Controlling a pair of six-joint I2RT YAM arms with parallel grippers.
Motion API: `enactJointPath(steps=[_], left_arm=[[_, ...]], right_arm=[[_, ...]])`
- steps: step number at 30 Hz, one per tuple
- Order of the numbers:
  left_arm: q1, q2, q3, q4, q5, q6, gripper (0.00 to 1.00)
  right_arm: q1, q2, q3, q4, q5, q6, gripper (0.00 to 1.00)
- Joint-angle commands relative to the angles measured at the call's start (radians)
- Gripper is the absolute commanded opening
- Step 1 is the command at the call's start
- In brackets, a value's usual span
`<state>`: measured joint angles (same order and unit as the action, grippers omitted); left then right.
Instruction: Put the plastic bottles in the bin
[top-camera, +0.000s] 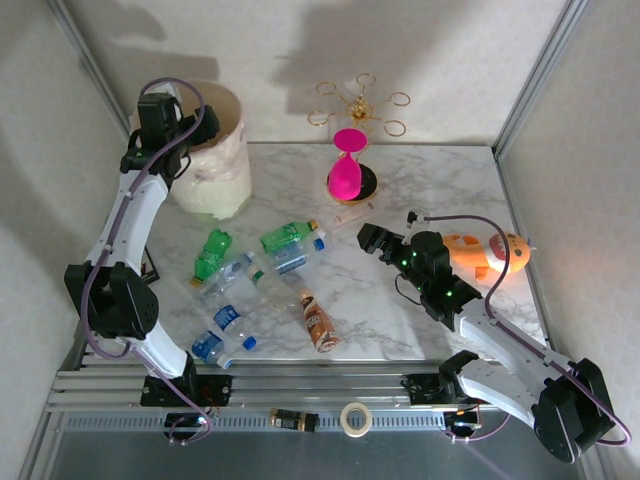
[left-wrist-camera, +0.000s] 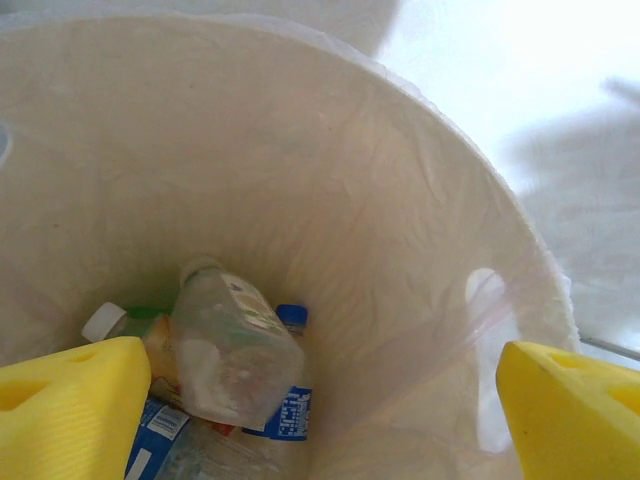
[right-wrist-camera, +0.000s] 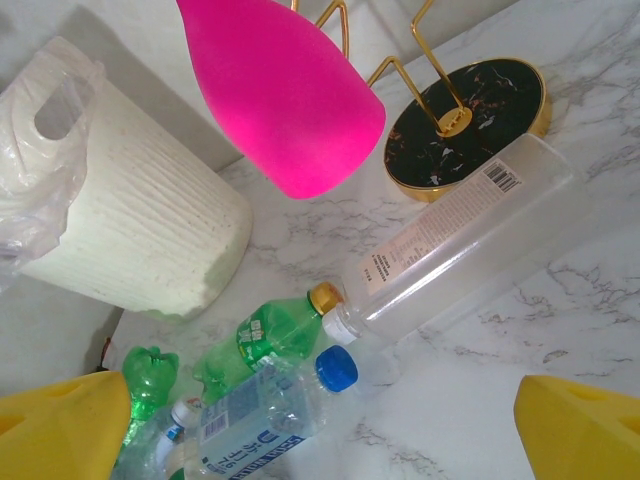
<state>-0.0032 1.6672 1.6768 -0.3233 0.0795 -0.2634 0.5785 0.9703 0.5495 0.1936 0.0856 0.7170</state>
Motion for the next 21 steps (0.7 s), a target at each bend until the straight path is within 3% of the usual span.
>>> enactJointPath(steps=[1, 5, 11, 18, 21], left_arm=[[-0.01, -0.074, 0.026, 0.016, 0.049, -0.025, 0.9], [-0.043, -0.133, -0.001, 0.029, 0.078, -0.04, 0.99], [-0.143, -0.296, -0.212, 0.164, 0.081, -0.09, 1.0], [-0.287, -0.507, -0.627, 0.538, 0.139, -0.26, 1.0], [-0.351, -0.569, -0.804, 0.725, 0.107, -0.345, 1.0]], right_arm=[[-0.006, 0.014, -0.009, 0.016, 0.007, -0.02, 0.99], [-0.006, 0.059, 0.013, 0.026, -0.016, -0.027, 0.99], [-0.006, 0.164, 0.047, 0.026, -0.028, -0.007, 0.99], [-0.006, 0.286, 0.104, 0.004, 0.082, 0.106, 0.99], [-0.008, 0.347, 0.147, -0.012, 0.138, 0.13, 0.99]])
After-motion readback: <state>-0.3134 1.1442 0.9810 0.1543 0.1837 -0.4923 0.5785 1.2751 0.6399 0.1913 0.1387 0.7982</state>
